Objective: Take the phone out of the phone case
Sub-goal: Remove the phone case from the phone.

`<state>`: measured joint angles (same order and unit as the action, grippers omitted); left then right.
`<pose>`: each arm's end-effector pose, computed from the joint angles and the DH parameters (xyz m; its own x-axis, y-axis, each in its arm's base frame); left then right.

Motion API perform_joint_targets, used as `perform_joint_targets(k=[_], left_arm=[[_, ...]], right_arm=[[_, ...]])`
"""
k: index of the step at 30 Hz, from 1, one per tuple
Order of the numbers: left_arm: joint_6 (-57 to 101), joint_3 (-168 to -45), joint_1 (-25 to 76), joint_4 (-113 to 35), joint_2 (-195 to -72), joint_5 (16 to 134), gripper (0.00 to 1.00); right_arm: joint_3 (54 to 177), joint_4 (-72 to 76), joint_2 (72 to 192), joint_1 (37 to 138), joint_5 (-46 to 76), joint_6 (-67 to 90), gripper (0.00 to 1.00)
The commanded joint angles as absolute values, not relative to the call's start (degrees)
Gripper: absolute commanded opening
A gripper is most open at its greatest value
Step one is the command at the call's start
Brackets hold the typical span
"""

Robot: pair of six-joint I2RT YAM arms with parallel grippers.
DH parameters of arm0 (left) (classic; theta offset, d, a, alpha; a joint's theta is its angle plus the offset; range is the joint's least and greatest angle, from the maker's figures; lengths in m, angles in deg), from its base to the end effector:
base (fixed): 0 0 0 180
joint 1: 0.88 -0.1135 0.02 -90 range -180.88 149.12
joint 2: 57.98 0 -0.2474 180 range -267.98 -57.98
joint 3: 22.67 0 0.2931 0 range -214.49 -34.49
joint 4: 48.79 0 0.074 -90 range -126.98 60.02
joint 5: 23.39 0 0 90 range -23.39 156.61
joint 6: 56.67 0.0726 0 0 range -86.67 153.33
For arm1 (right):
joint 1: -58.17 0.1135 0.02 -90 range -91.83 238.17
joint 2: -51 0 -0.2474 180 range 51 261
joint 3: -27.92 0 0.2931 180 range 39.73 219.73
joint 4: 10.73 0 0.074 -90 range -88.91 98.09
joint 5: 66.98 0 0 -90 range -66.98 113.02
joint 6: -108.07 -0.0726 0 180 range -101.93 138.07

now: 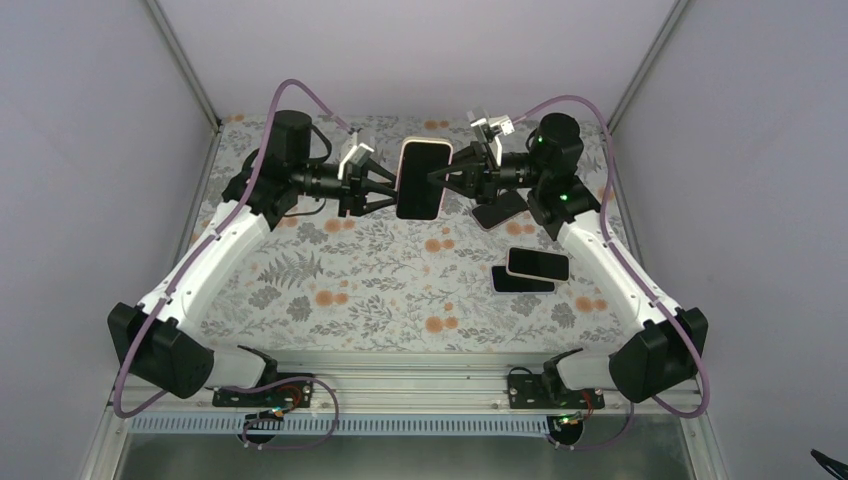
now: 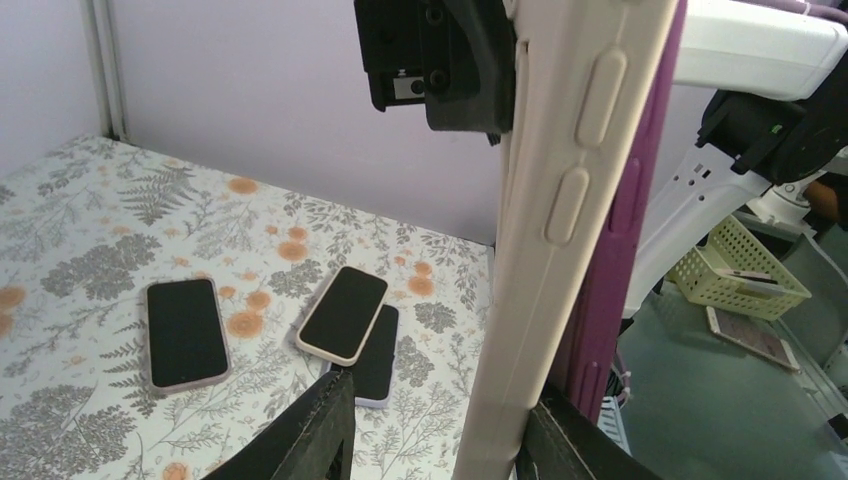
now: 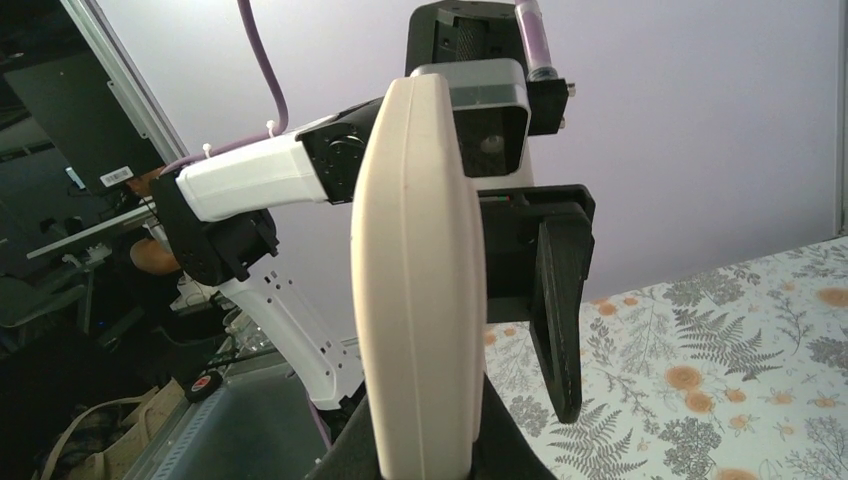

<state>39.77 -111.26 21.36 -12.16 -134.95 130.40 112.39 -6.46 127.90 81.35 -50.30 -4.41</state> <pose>0.2969 -0.1918 0.3687 -0.2857 0.1703 -0.9431 0.9578 0.0825 -0.2753 0.2936 0.2014 0.3985 -0.3304 -0.0221 -0.9436 -0.9370 -0.1127 0.3308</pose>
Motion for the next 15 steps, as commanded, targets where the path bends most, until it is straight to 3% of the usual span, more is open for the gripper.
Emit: perform_joint_targets(k=[1,15], left_arm=[[35.04,-115.68,20.06,-24.65,-136.35,126.73,0.39],[33.18,-114.62,20.61,-26.26,-136.9,129.29,0.39]], right_arm=[[108.93,-3.51,126.65,87.24,-64.04,-7.73,0.04],[105.69,-6.86,128.97,89.11,-61.82,-9.25,0.04]])
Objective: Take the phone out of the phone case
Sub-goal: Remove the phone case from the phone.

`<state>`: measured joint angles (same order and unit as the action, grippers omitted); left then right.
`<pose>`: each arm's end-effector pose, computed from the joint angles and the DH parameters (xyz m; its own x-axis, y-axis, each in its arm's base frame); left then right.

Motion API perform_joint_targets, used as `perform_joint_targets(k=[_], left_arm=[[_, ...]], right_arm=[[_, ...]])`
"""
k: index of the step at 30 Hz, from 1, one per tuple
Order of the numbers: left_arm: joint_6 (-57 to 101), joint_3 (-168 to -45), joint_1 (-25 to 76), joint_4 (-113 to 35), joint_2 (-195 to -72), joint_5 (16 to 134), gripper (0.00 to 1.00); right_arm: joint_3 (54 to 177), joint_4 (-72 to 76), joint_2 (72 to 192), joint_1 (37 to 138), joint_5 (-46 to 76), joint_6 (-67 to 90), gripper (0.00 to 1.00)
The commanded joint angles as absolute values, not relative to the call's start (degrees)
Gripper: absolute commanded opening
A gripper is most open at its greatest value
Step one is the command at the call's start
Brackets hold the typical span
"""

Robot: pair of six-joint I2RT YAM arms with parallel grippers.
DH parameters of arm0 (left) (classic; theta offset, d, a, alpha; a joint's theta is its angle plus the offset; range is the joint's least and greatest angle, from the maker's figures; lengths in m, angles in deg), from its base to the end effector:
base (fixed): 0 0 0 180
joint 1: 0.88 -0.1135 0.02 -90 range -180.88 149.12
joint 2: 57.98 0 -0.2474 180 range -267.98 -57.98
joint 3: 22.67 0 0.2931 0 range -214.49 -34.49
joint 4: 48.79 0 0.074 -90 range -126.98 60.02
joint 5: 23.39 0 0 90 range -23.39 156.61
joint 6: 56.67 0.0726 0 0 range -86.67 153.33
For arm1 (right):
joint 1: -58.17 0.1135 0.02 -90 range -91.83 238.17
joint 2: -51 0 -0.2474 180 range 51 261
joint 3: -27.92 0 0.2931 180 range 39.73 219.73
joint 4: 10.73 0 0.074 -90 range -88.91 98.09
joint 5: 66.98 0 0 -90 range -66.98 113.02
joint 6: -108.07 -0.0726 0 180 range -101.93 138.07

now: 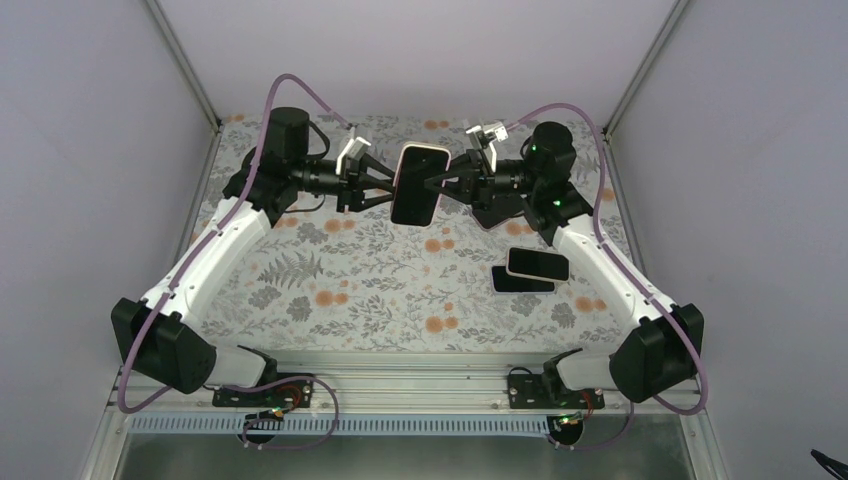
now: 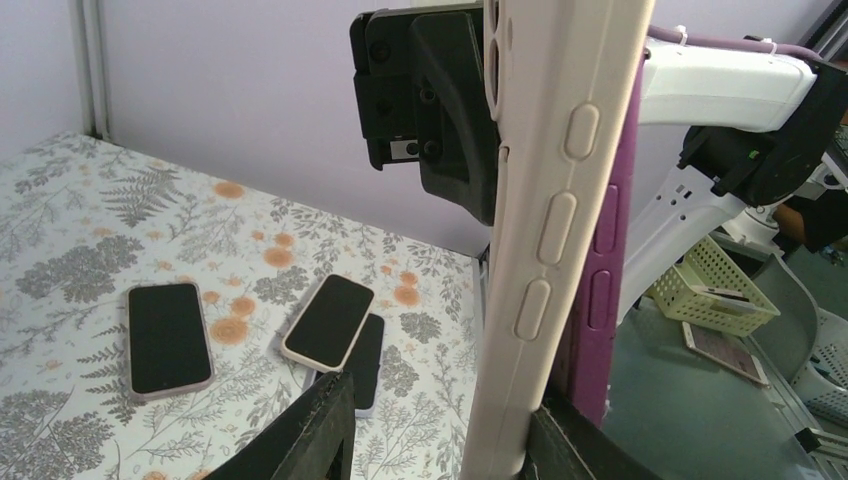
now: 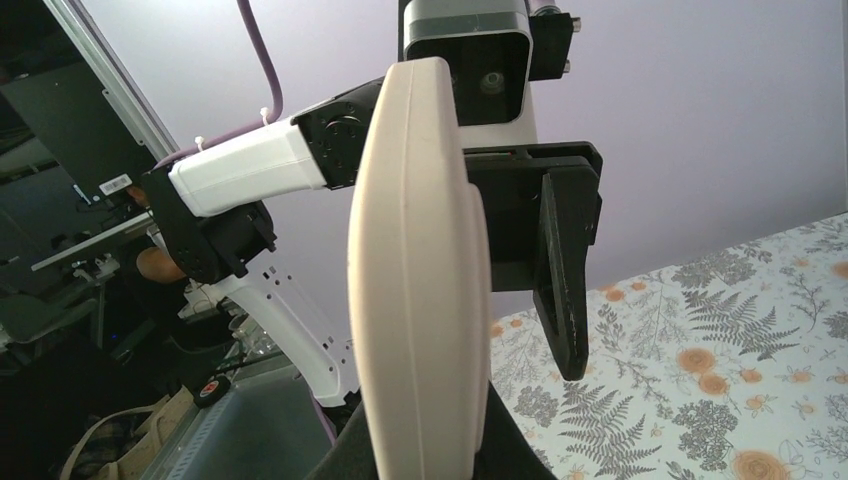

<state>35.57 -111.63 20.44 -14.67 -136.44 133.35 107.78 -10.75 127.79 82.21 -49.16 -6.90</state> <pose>0.3044 -0.1904 0.3682 -0.3367 0.1480 -0.9299 0.9416 0.0561 -0.3320 0.2935 0.2066 0.3752 -0.3745 -0.0256 -0.9269 -0.9208 -0.1070 0.3750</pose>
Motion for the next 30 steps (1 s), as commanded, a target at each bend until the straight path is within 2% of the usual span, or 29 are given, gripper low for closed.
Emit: perform_joint_targets(k=[1,22,30], left_arm=[[33.31,-114.26,20.83,-26.21,-136.84,129.53,0.39],[33.86,-112.78,26.45,-26.2,-138.91,130.86,0.37],[27.06,-109.11,26.21,-31.86,-139.21,132.87,0.22]], right_arm=[[105.77,-6.83,129.27,89.28,-61.76,-9.34,0.04],[108.25,-6.34,132.61,92.41,-60.58,-8.83,0.04],[109.8,-5.15,133.27,92.1,-60.9,-8.32,0.04]])
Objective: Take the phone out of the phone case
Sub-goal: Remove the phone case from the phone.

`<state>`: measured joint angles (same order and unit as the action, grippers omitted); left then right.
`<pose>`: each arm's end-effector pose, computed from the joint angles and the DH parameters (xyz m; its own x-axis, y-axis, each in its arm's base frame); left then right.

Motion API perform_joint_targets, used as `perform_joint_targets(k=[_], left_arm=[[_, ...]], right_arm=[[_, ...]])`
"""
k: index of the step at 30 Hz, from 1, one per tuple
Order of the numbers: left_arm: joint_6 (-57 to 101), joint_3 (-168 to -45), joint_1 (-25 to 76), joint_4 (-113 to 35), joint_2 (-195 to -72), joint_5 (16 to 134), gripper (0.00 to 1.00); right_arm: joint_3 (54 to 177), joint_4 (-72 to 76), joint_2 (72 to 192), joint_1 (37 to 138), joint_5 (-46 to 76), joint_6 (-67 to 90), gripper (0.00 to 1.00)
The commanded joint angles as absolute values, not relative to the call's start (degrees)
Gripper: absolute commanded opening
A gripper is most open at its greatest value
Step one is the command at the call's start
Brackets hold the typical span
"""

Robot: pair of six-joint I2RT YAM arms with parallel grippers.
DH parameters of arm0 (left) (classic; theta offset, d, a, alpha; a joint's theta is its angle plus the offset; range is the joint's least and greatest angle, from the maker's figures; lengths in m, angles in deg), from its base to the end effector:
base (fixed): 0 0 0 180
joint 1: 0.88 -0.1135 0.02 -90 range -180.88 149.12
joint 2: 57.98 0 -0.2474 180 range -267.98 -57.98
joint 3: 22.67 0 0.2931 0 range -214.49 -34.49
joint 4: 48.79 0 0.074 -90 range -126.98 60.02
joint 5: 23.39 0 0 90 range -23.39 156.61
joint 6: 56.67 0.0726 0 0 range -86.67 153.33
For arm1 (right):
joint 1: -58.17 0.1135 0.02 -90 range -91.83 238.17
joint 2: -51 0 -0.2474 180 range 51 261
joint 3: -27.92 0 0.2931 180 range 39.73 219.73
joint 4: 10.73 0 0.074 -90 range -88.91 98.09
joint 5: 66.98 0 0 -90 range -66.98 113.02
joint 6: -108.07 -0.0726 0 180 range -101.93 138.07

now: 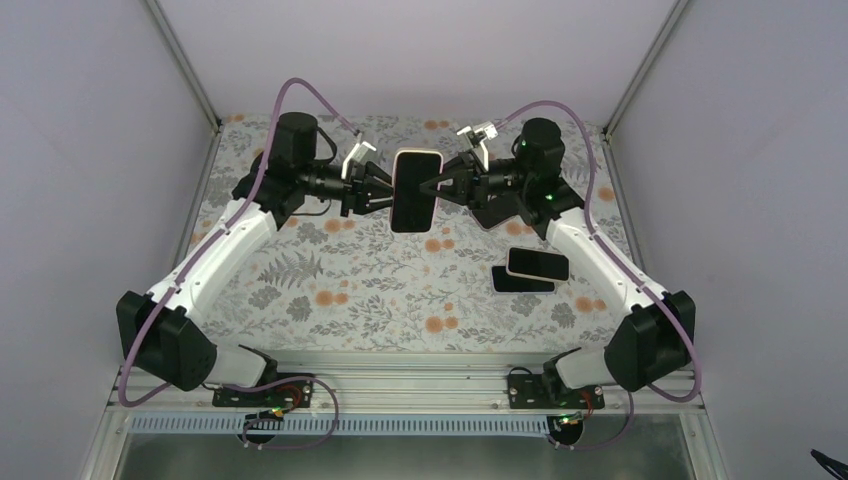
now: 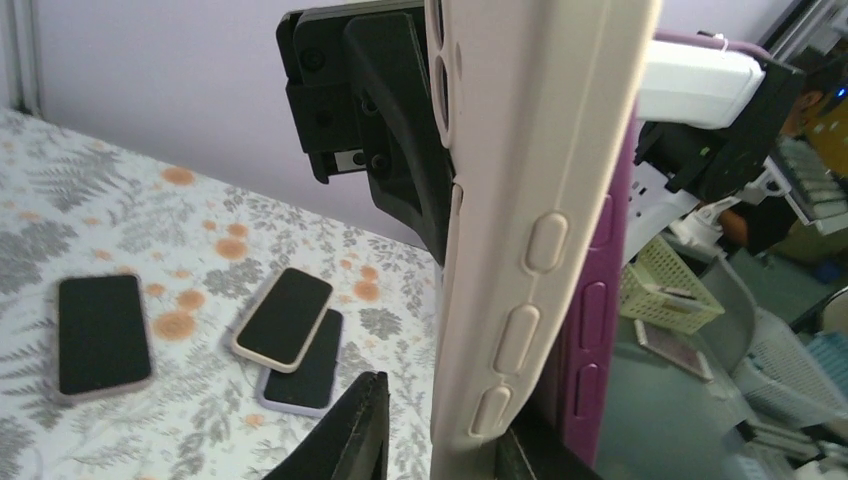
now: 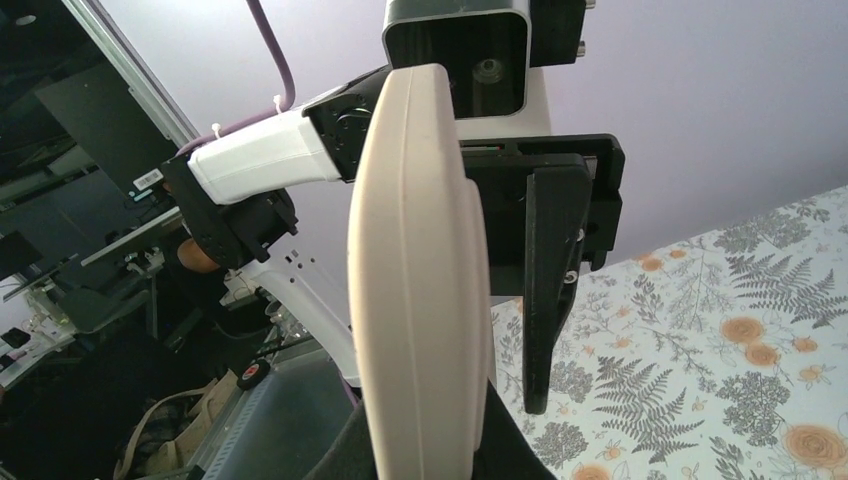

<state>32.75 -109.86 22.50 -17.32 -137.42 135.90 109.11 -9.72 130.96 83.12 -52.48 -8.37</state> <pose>0.3001 -0.2037 0.3561 -0.3786 0.1598 -0.9117 0.9226 -0.0136 -0.3855 0.2986 0.2165 0.3638 -0.4348 -0.0793 -0.8970 -0.8821 -0.1631 0.4419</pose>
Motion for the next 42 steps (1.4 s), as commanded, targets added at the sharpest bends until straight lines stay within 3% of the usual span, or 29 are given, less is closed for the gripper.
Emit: perform_joint_targets(k=[1,9,12,24,27,31,36,42], left_arm=[[25.9,-108.1,25.75,-32.75,-139.01,133.18,0.19],[18.45,-101.09,21.2,-39.08,-136.34,133.66,0.05],[15.93,-99.85,20.3,-40.74,-135.84,133.71,0.02],[0.91,-93.08,15.65,-51.5,-137.52,131.93,0.02],[-0.44,-92.25,15.34,-52.39,-137.94,131.21,0.02],[-4.17,-91.65,14.43,-53.08,-138.53,129.5,0.02],[-12.05,-89.23,12.64,-57.07,-139.2,128.02,0.02],[-17.55,-88.47,10.57,-55.44,-140.35,124.33,0.02]], right_arm=[[109.86,-5.03,133.14,91.75,-60.85,-8.32,0.04],[108.64,-4.43,132.77,87.34,-57.53,-9.1,0.04],[108.78,-4.71,133.44,85.97,-55.79,-10.54,0.08],[108.55,-2.22,134.14,79.28,-46.48,-10.95,0.44],[108.45,-0.12,133.64,78.46,-44.22,-8.68,0.66],[109.06,3.65,132.32,78.08,-39.38,-3.61,0.8],[110.12,9.26,130.98,78.15,-29.46,4.54,0.9],[112.24,13.99,130.92,80.09,-17.72,11.84,0.9]])
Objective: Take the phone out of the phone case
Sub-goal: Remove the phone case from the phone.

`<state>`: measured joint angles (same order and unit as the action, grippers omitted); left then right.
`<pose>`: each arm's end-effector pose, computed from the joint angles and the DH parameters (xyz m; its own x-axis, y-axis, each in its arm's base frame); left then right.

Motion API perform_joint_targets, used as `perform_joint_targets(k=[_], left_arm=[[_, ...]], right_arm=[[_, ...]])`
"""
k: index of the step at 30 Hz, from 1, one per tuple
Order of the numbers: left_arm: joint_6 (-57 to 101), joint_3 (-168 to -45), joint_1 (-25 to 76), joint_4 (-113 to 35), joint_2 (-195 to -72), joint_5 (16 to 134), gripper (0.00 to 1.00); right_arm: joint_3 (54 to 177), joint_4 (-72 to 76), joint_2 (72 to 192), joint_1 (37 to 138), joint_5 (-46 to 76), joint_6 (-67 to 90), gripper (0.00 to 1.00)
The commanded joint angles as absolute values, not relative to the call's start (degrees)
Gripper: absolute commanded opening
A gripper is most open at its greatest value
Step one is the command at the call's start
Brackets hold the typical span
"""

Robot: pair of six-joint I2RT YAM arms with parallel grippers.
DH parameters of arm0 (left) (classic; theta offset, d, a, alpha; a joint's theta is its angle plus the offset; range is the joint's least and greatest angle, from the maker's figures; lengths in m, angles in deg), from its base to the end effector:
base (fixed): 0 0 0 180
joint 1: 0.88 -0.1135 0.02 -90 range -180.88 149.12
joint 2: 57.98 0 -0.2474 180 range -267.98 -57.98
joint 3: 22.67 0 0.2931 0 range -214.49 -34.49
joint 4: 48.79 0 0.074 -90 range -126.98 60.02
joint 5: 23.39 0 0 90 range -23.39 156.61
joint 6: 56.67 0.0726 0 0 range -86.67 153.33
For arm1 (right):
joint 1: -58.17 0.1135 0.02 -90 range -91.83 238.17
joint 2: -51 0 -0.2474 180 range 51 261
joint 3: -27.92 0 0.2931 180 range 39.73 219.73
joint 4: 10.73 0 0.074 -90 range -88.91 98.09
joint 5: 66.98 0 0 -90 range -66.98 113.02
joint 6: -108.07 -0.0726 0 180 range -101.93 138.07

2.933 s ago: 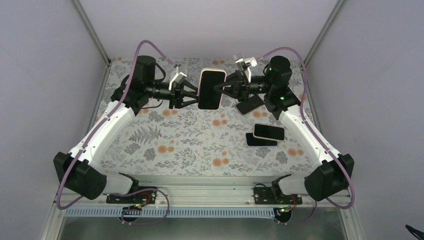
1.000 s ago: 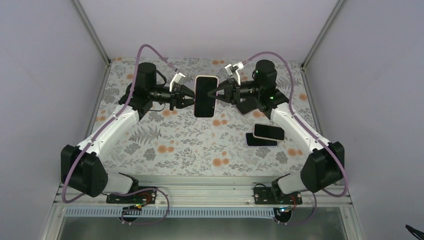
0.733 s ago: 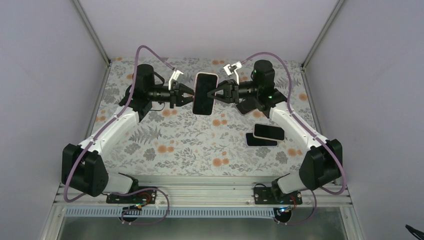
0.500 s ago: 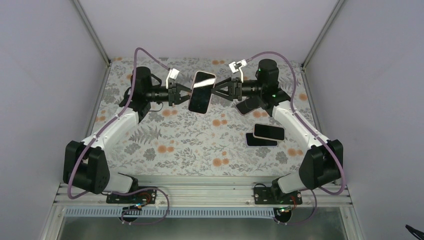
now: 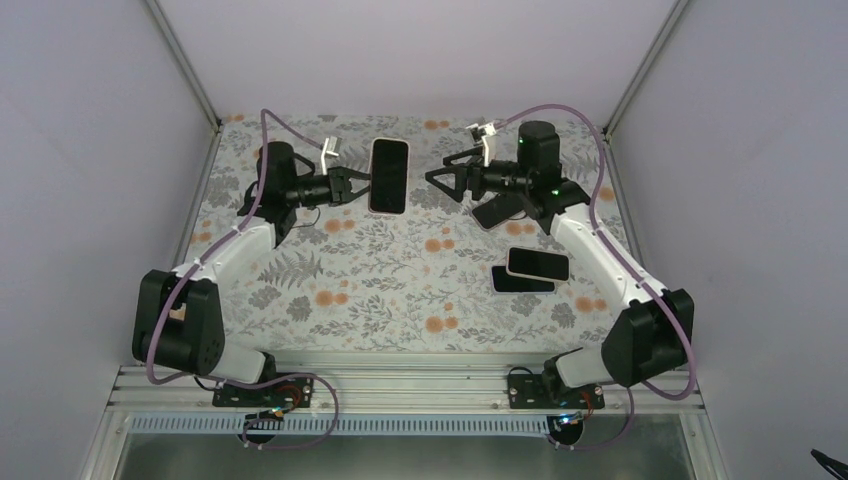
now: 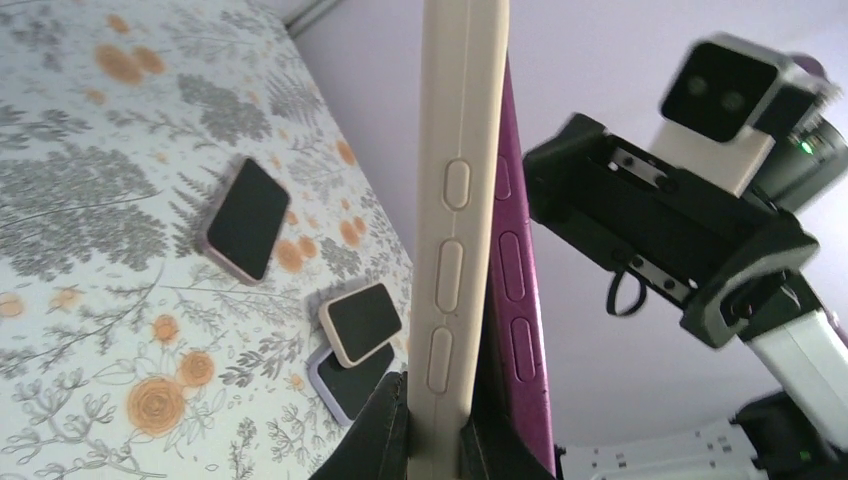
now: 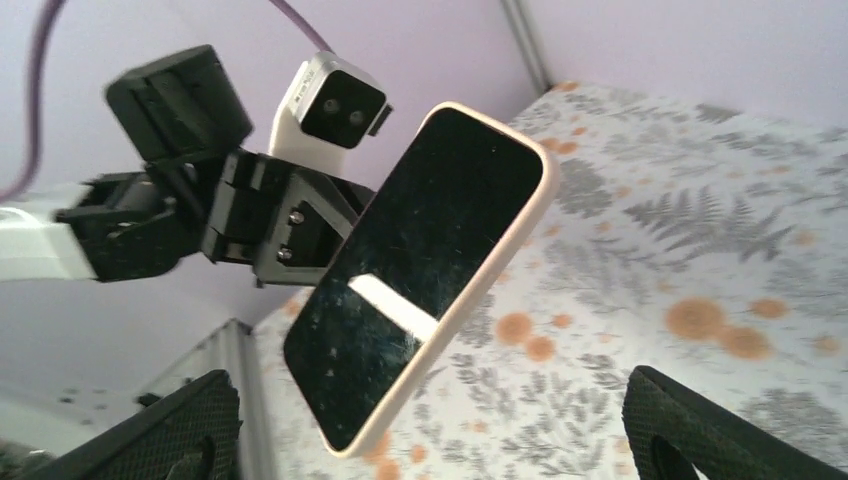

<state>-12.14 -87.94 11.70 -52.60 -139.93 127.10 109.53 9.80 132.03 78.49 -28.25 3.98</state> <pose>0.3504 -0.1429 0.2499 -0.8192 -0.1770 -0.5455 0.5010 0.2421 -0.8309 0.3430 0.1874 0.3201 -0.5306 -0.0341 -0.8469 -0.7998 0.3509 0.4870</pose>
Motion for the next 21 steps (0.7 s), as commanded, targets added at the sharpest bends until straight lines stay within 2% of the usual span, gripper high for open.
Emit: perform_joint_targets(k=[1,8,16,21], left_arm=[[-17.92,-88.86,10.43,-54.38,-140.6,123.48,0.02],[-18.69,-90.97,9.67,-45.57,-141.51,116.02,0.03],[-21.88,-91.17,9.63,-45.97,-143.6,115.95,0.02],[-24.68,-90.74,9.64,-47.47,-144.72,116.53,0.02]], right_arm=[[112.84,14.67,131.02,81.01,-16.1,13.42,0.9],[114.51,16.19,131.7,89.04,-0.4,22.14,0.9],[114.13,13.49,135.3,99.5,14.98,31.18,0.86],[115.36,12.71,138.1,103.25,19.93,34.02,0.84]])
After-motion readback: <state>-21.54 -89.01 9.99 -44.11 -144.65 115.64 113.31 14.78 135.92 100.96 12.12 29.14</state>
